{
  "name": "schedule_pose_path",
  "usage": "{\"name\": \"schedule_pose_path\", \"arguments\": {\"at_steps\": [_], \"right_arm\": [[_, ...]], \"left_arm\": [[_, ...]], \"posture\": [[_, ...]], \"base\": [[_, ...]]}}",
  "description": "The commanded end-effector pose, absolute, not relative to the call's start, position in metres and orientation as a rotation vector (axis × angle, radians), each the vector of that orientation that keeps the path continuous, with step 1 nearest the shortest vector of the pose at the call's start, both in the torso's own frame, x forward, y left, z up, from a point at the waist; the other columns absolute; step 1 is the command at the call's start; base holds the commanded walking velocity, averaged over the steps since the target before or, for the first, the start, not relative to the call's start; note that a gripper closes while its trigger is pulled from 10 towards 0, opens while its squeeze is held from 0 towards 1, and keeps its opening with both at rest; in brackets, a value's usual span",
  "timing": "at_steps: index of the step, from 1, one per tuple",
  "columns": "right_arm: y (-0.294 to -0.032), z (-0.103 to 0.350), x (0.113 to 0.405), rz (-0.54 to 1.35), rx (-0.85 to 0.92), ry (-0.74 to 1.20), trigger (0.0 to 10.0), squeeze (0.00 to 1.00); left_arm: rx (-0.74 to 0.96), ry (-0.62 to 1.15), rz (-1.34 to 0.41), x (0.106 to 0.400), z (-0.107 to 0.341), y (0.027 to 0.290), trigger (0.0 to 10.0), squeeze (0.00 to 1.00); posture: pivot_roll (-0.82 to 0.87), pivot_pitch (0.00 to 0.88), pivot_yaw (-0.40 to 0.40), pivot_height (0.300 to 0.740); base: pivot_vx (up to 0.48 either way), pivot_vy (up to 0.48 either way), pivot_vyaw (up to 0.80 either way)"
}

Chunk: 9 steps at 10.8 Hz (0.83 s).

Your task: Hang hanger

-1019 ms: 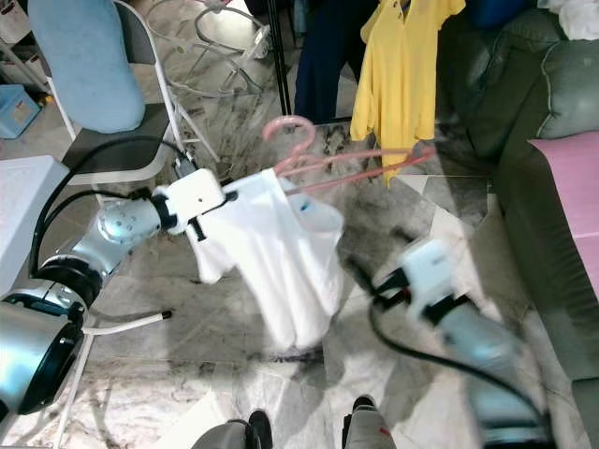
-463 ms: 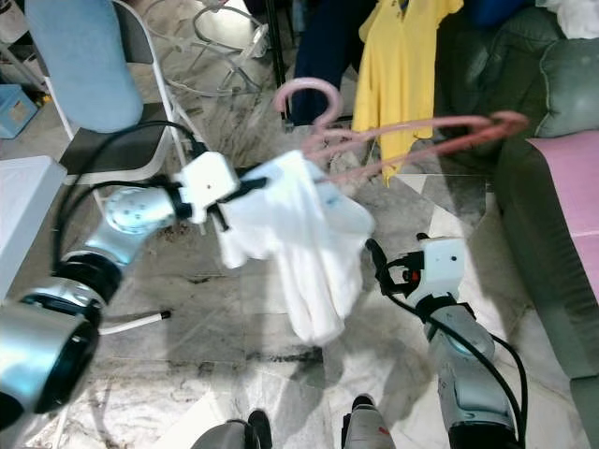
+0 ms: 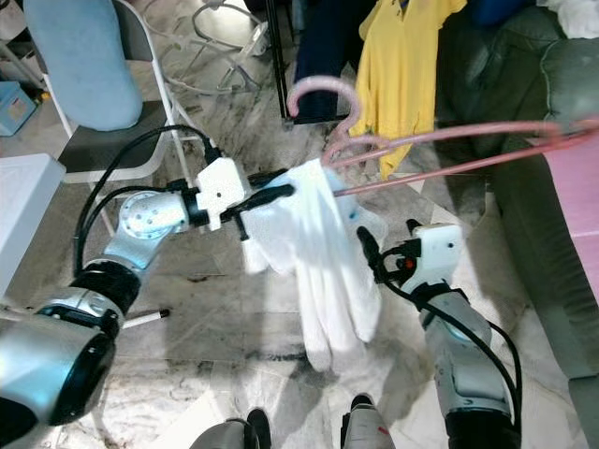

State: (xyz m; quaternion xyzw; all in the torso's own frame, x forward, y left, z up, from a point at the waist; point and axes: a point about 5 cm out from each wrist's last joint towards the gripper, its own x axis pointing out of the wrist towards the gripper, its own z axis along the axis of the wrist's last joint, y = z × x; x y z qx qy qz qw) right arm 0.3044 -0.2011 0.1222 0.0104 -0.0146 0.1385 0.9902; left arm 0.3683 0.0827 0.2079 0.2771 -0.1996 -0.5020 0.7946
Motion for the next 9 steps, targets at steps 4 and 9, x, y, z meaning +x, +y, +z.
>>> {"name": "schedule_pose_path", "arguments": {"at_steps": [4, 9], "right_arm": [[-0.183, 0.110, 0.299, 0.397, 0.061, 0.027, 10.0, 0.13], [-0.206, 0.073, 0.308, 0.181, -0.004, 0.241, 10.0, 0.00]], "left_arm": [[0.539, -0.516, -1.109, 0.363, 0.218, 0.078, 0.0, 0.00], [0.433, -0.705, -1.188, 0.350, 0.257, 0.058, 0.0, 0.00]], "posture": [[-0.21, 0.244, 0.148, 0.740], [-0.20, 0.243, 0.141, 0.740]], "base": [[0.000, 0.000, 0.00], [0.000, 0.000, 0.00]]}}
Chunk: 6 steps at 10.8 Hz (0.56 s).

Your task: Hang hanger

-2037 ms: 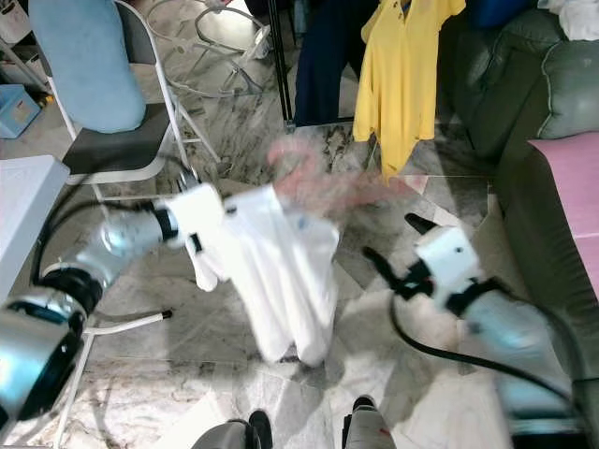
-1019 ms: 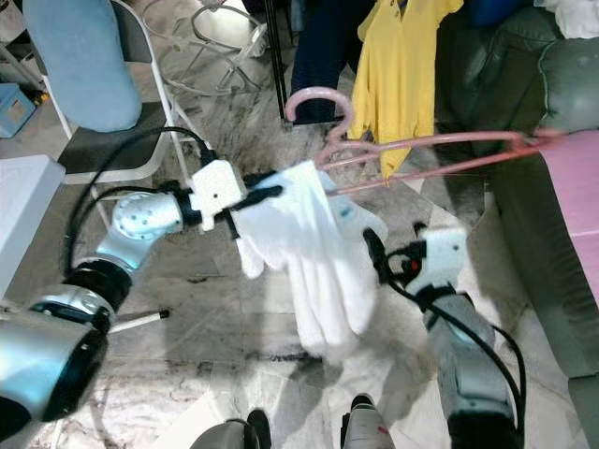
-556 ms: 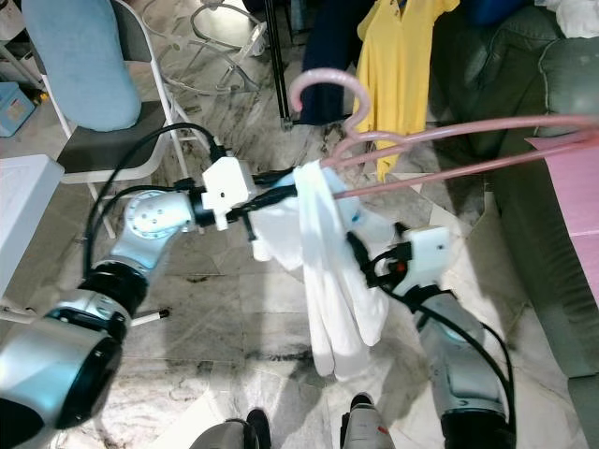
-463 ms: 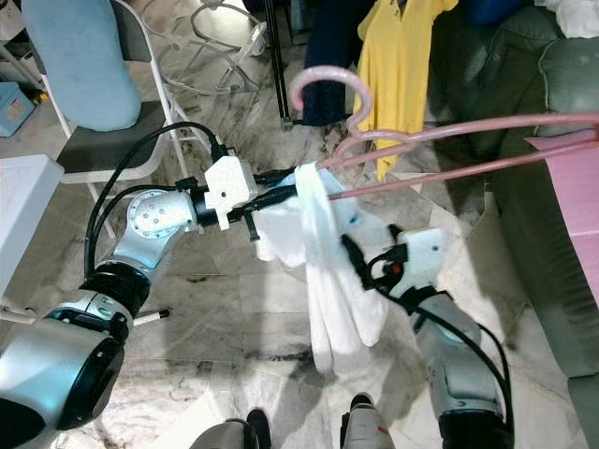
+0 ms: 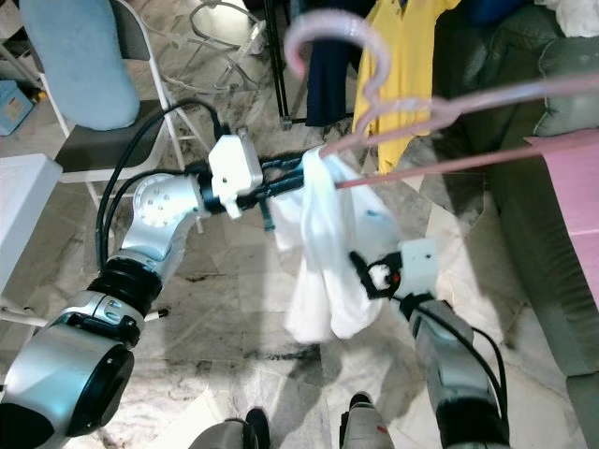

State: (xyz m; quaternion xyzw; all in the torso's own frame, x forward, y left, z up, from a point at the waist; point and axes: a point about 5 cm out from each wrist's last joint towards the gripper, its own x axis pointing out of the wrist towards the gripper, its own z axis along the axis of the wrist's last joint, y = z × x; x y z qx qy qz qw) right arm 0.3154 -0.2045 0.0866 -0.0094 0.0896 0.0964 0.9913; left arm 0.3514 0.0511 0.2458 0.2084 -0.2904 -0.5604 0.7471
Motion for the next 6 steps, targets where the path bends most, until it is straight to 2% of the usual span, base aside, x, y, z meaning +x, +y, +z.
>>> {"name": "schedule_pose_path", "arguments": {"at_steps": [1, 3, 5, 6], "right_arm": [[-0.213, 0.067, 0.308, 0.128, -0.019, 0.273, 10.0, 0.00], [-0.228, 0.058, 0.304, 0.042, -0.040, 0.321, 10.0, 0.00], [-0.207, 0.069, 0.300, 0.234, 0.023, 0.231, 10.0, 0.00], [-0.205, 0.072, 0.300, 0.245, -0.010, 0.212, 10.0, 0.00]], "left_arm": [[0.415, -0.728, -1.187, 0.350, 0.265, 0.058, 0.0, 0.00], [0.424, -0.725, -1.162, 0.353, 0.269, 0.063, 0.0, 0.00], [0.454, -0.670, -1.183, 0.351, 0.254, 0.060, 0.0, 0.00], [0.458, -0.659, -1.190, 0.350, 0.251, 0.059, 0.0, 0.00]], "posture": [[-0.20, 0.243, 0.141, 0.740], [-0.19, 0.248, 0.145, 0.740], [-0.20, 0.250, 0.152, 0.740], [-0.21, 0.251, 0.153, 0.740]], "base": [[0.000, 0.000, 0.00], [0.000, 0.000, 0.00], [0.000, 0.000, 0.00], [0.000, 0.000, 0.00]]}}
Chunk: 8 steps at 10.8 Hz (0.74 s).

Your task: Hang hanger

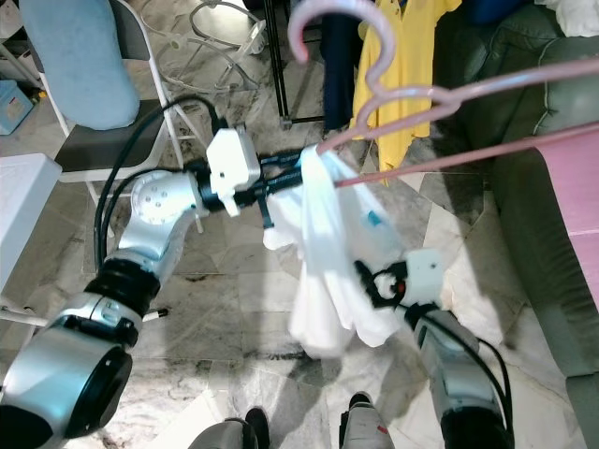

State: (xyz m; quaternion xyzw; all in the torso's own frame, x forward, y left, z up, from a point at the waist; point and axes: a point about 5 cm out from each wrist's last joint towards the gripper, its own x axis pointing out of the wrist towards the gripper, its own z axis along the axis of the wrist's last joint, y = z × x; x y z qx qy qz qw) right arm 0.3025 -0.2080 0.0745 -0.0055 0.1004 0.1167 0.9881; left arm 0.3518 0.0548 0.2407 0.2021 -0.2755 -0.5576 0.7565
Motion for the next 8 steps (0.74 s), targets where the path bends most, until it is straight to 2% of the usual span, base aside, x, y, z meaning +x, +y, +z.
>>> {"name": "schedule_pose_path", "arguments": {"at_steps": [1, 2, 3, 6, 8], "right_arm": [[-0.209, 0.075, 0.299, 0.224, -0.023, 0.189, 10.0, 0.00], [-0.207, 0.084, 0.298, 0.264, 0.031, 0.132, 10.0, 0.00], [-0.196, 0.096, 0.293, 0.387, 0.070, 0.066, 10.0, 0.00], [-0.185, 0.119, 0.282, 0.536, 0.139, -0.035, 10.0, 0.00], [-0.204, 0.123, 0.282, 0.438, 0.075, -0.054, 10.0, 0.00]], "left_arm": [[0.454, -0.655, -1.190, 0.350, 0.250, 0.058, 0.0, 0.00], [0.453, -0.641, -1.185, 0.351, 0.248, 0.058, 0.0, 0.00], [0.459, -0.620, -1.182, 0.353, 0.243, 0.058, 0.0, 0.00], [0.460, -0.607, -1.176, 0.353, 0.241, 0.058, 0.0, 0.00], [0.462, -0.607, -1.172, 0.354, 0.241, 0.058, 0.0, 0.00]], "posture": [[-0.21, 0.253, 0.155, 0.740], [-0.21, 0.252, 0.154, 0.740], [-0.21, 0.254, 0.157, 0.740], [-0.21, 0.254, 0.160, 0.740], [-0.21, 0.253, 0.161, 0.740]], "base": [[0.000, 0.000, 0.00], [0.000, 0.000, 0.00], [0.000, 0.000, 0.00], [0.000, 0.000, 0.00], [0.000, 0.000, 0.00]]}}
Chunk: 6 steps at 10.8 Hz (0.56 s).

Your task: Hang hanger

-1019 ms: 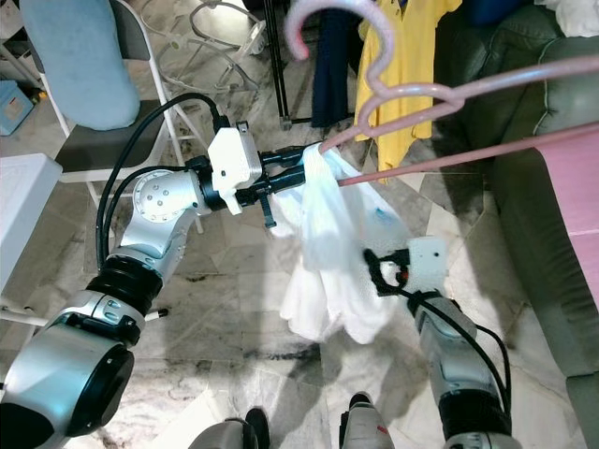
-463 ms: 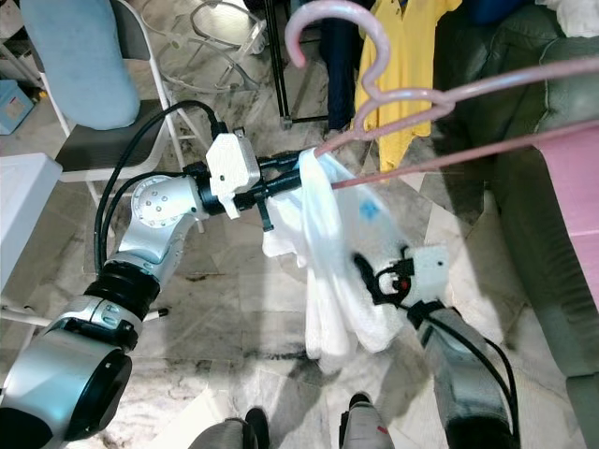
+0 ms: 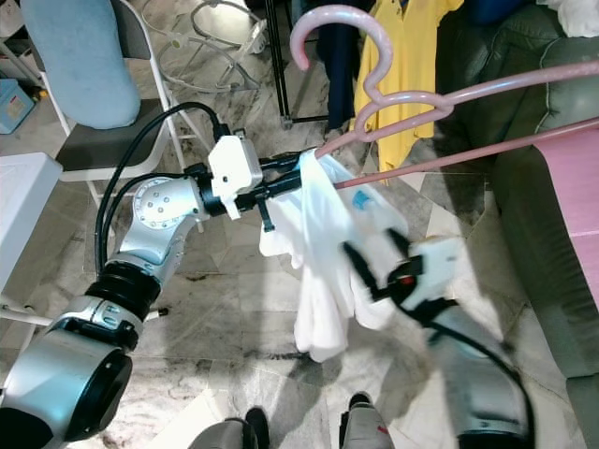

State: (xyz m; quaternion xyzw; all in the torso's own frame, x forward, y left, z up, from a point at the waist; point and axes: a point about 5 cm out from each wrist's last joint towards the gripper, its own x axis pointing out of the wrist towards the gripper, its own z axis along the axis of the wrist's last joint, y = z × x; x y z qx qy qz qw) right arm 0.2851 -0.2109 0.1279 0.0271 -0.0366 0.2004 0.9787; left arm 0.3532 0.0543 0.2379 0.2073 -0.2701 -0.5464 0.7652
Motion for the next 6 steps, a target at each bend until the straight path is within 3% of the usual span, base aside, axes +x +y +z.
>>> {"name": "schedule_pose_path", "arguments": {"at_steps": [1, 3, 6], "right_arm": [[-0.219, 0.128, 0.285, 0.347, 0.038, -0.086, 10.0, 0.00], [-0.235, 0.132, 0.290, 0.263, 0.012, -0.086, 10.0, 0.00], [-0.230, 0.135, 0.294, 0.301, 0.017, -0.104, 10.0, 0.00]], "left_arm": [[0.462, -0.606, -1.175, 0.353, 0.240, 0.059, 0.0, 0.00], [0.449, -0.627, -1.185, 0.351, 0.244, 0.057, 0.0, 0.00], [0.447, -0.647, -1.184, 0.350, 0.248, 0.057, 0.0, 0.00]], "posture": [[-0.22, 0.252, 0.161, 0.740], [-0.21, 0.252, 0.159, 0.740], [-0.21, 0.251, 0.157, 0.740]], "base": [[0.000, 0.000, 0.00], [0.000, 0.000, 0.00], [0.000, 0.000, 0.00]]}}
